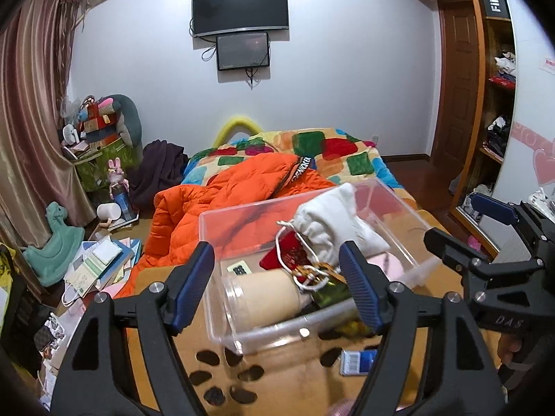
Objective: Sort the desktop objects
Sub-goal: 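Open the right gripper to drop the white pouch in the bin while the left releases the green box, then withdraw both grippers from the bin back over the table, then close the left gripper on the bagged pink rope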
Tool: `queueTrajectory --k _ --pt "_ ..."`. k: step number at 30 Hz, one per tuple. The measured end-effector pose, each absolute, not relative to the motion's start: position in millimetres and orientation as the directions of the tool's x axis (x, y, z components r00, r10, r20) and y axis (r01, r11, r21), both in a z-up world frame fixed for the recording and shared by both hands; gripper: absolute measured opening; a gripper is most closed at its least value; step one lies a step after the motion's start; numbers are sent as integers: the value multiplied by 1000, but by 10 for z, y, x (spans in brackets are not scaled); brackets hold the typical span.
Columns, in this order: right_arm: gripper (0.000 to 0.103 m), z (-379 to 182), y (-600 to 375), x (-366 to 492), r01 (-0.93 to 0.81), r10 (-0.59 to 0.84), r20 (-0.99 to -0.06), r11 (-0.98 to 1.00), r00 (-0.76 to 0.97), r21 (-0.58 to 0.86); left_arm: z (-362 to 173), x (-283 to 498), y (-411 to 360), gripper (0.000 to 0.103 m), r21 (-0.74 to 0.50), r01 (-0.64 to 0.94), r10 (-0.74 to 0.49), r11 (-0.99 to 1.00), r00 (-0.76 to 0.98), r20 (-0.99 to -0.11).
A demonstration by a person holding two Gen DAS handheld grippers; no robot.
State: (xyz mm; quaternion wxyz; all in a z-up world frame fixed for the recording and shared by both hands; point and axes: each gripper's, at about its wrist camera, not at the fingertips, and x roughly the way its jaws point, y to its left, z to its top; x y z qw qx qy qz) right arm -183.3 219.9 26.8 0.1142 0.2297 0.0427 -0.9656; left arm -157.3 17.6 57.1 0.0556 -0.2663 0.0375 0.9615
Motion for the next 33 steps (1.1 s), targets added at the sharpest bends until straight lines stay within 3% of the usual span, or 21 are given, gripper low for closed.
queueTrajectory --k 16,20,27,33 --pt "98 -48 2657 -1374 144 -134 -514 -989 -847 20 65 -901 339 82 -17 -197 165 -980 -768 -619" --pt "98 -178 2667 -1305 161 -157 -541 -986 -827 40 -116 -762 420 88 -33 -210 180 -977 -736 -653" --pt "98 -298 2602 -1278 185 -163 -569 -982 -806 18 -351 -699 553 88 -90 -183 193 -979 -689 -698" --pt "98 -388 2622 -1309 201 -192 -595 -978 -781 52 -475 -642 633 93 -29 -110 100 -993 -714 -693"
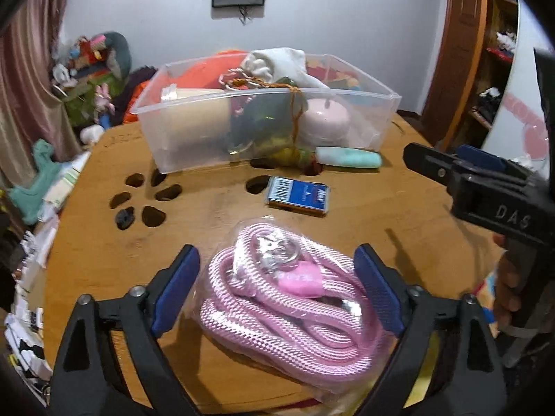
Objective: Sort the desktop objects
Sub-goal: 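Close the left gripper on the bagged pink rope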
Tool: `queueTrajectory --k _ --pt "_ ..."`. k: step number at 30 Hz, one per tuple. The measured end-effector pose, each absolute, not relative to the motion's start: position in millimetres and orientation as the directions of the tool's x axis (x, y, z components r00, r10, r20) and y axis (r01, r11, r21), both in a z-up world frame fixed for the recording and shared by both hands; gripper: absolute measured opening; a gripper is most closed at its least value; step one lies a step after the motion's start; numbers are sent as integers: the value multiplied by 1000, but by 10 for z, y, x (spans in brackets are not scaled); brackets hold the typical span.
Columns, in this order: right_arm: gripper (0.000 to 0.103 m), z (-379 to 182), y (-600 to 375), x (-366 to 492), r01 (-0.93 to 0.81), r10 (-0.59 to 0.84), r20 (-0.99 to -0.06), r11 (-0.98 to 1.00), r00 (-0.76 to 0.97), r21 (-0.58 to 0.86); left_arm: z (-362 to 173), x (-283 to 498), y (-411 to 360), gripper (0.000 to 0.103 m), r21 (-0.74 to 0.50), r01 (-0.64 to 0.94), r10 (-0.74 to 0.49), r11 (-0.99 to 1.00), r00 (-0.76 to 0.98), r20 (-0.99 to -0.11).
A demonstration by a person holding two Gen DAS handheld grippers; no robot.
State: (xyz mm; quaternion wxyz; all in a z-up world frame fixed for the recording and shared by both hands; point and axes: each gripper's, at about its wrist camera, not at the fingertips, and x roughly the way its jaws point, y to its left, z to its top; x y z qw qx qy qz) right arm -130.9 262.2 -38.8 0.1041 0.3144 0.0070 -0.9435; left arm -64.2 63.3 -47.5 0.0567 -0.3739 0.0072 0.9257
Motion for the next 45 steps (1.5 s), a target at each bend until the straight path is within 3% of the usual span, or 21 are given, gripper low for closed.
queueTrajectory --k 12,21,32,37,45 --pt "98 -512 2351 -1272 281 -244 -622 -959 -744 39 -463 -593 186 94 131 -95 -17 -987 -745 -667" --pt "98 -530 2095 -1153 383 -300 -630 -924 -716 3 -427 -562 -50 94 38 -91 39 -995 -719 -694" --pt "98 -687 1918 -774 534 -311 -682 -834 -662 -138 -543 -664 -107 94 -122 -198 220 -973 -612 -760" --pt "97 -695 2016 -794 539 -340 -697 -839 -631 -78 -569 -734 -84 95 -145 -195 235 -970 -594 -769" --pt "91 -799 1986 -762 566 -315 -724 -815 -614 -124 -579 -716 122 92 -154 -285 292 -946 -546 -785"
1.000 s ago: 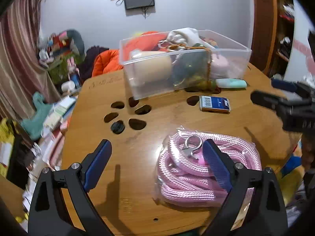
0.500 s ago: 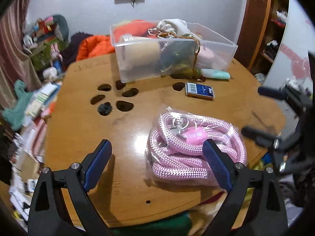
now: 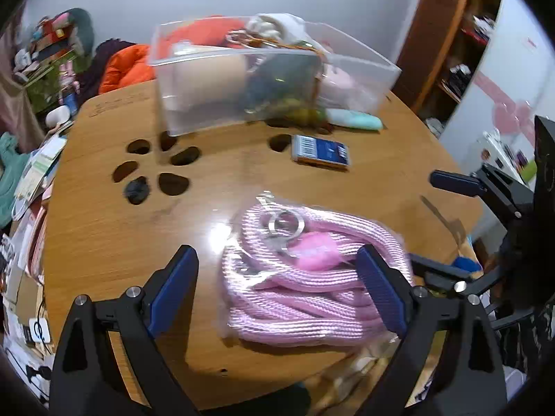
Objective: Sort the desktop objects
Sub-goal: 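Close the left gripper on the bagged pink rope, then lift the bagged pink rope off the table with the left gripper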
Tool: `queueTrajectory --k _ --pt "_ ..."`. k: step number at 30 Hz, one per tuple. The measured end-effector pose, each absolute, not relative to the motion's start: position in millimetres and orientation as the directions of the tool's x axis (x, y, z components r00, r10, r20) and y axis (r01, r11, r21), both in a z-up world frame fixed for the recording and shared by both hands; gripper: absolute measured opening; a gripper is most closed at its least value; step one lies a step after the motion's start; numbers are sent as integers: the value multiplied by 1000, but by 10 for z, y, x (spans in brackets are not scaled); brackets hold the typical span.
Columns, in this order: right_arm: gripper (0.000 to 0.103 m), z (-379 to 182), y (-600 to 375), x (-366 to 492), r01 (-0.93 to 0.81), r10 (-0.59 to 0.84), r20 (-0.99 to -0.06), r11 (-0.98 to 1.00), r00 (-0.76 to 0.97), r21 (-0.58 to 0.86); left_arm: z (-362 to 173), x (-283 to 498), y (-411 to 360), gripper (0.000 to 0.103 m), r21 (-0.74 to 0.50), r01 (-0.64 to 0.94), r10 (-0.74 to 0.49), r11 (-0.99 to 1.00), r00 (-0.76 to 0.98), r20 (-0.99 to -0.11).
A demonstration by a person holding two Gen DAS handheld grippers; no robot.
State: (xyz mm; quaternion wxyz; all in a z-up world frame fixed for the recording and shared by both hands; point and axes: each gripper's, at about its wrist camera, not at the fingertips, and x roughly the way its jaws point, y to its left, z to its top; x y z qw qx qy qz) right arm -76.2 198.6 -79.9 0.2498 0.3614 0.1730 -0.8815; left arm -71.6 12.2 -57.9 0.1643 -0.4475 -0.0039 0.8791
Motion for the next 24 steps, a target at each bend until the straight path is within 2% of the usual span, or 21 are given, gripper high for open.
queueTrajectory --k 2,4,10,15,18,24 --pt "91 -829 1943 -732 572 -301 -726 -806 -619 -154 -572 -706 197 88 -159 -320 314 -934 -524 -791" --pt "91 -840 1935 -727 569 -299 -725 -808 -621 -155 -564 -708 256 88 -146 -328 306 -933 -513 -802" --pt "91 -853 1975 -767 551 -307 -724 -826 -618 -121 -498 -742 158 83 -261 -311 385 -914 -459 -801" --pt "91 -865 2057 -877 495 -285 -721 -864 -632 -93 -303 -625 157 80 -330 -356 470 -874 -452 -758" --pt "90 -888 2110 -931 479 -297 -728 -876 -618 -50 -183 -571 228 80 -328 -381 487 -864 -470 -737" --pt "88 -885 2061 -871 471 -266 -703 -875 -660 -110 -115 -699 371 80 -434 -407 586 -804 -414 -696"
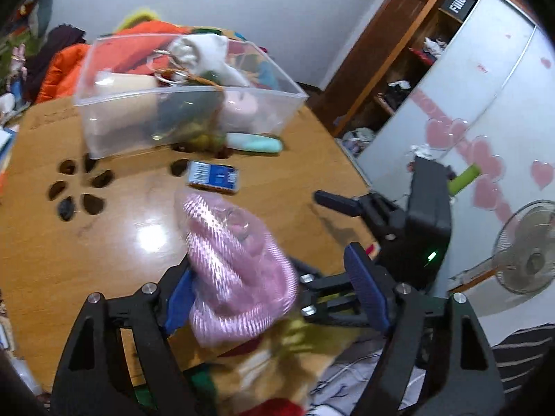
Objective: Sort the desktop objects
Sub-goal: 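Lift the bagged pink rope off the table with the left gripper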
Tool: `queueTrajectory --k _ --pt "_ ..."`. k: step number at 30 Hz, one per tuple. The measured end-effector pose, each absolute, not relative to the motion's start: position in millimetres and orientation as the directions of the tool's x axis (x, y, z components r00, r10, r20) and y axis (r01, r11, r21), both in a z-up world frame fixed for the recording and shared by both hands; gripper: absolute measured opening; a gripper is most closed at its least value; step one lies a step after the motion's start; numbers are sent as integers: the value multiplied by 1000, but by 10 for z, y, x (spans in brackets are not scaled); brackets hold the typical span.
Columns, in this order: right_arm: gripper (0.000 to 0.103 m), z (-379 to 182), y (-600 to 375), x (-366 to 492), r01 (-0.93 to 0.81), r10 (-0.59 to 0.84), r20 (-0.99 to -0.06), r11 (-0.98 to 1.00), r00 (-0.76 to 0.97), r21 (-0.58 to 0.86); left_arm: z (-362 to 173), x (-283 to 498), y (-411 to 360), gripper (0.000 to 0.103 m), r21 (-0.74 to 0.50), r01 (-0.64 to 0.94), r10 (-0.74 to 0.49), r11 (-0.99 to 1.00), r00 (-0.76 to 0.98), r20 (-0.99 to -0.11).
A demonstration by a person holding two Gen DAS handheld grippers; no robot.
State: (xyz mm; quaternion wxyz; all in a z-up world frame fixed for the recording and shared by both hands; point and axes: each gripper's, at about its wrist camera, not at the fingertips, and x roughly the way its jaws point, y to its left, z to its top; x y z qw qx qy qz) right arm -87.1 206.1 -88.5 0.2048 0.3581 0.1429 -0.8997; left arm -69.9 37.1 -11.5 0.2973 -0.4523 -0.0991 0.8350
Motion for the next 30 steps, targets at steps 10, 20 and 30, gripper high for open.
queueTrajectory --k 10,20,30 --pt "87 -904 2132 -918 470 -295 -698 -880 -653 -67 -401 -944 305 29 -420 -303 514 -855 -396 -761" --pt "88 -768 2221 -972 459 -322 -673 -888 -666 -29 -167 -749 420 26 -101 -316 282 -943 -604 -746" --pt "88 -686 2231 -1045 441 -304 -666 -896 -681 -42 -113 -792 237 26 -1 -219 161 -976 -716 -679"
